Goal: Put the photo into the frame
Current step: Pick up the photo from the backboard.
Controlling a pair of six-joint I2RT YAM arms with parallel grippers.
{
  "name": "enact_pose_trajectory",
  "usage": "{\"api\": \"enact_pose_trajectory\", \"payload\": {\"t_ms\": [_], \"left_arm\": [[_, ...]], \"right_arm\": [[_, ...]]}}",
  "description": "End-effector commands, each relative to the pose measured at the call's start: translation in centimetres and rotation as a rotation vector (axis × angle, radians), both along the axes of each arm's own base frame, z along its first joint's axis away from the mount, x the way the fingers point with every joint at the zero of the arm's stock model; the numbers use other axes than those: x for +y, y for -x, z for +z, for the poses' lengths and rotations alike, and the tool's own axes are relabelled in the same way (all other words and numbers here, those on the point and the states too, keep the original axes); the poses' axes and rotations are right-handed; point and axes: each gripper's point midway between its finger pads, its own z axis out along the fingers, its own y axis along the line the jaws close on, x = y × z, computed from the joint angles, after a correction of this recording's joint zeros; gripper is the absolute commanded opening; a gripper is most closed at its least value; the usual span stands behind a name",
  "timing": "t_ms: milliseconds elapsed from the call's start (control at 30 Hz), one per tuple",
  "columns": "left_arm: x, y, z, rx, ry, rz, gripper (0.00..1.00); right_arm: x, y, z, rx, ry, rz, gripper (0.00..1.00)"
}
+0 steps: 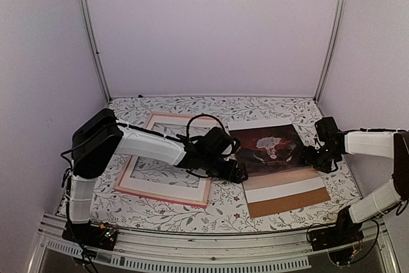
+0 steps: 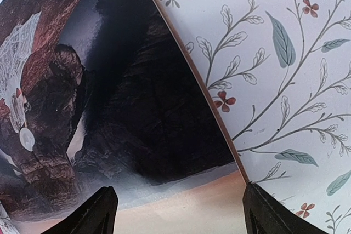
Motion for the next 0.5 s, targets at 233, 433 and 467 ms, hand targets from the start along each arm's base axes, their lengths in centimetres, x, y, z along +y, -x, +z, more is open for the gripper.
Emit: {"api": "enact_pose_trajectory", "payload": {"t_ms": [233, 433, 467], "left_arm": [[1.2, 0.3, -1.0, 0.024, -0.043, 0.000, 0.92], [1.2, 0.4, -1.1, 0.027, -0.045, -0.001, 0.92], [1.2, 0.4, -1.1, 0.028, -0.045, -0.002, 0.92]], "right_arm": [[0.0, 0.0, -0.1, -0.012, -0.012, 0.002, 0.82], [-1.0, -0.2, 0.8, -0.038, 0.034, -0.032, 0.82], [-1.0, -0.2, 0.7, -0.037, 0.036, -0.032, 0.82]]}}
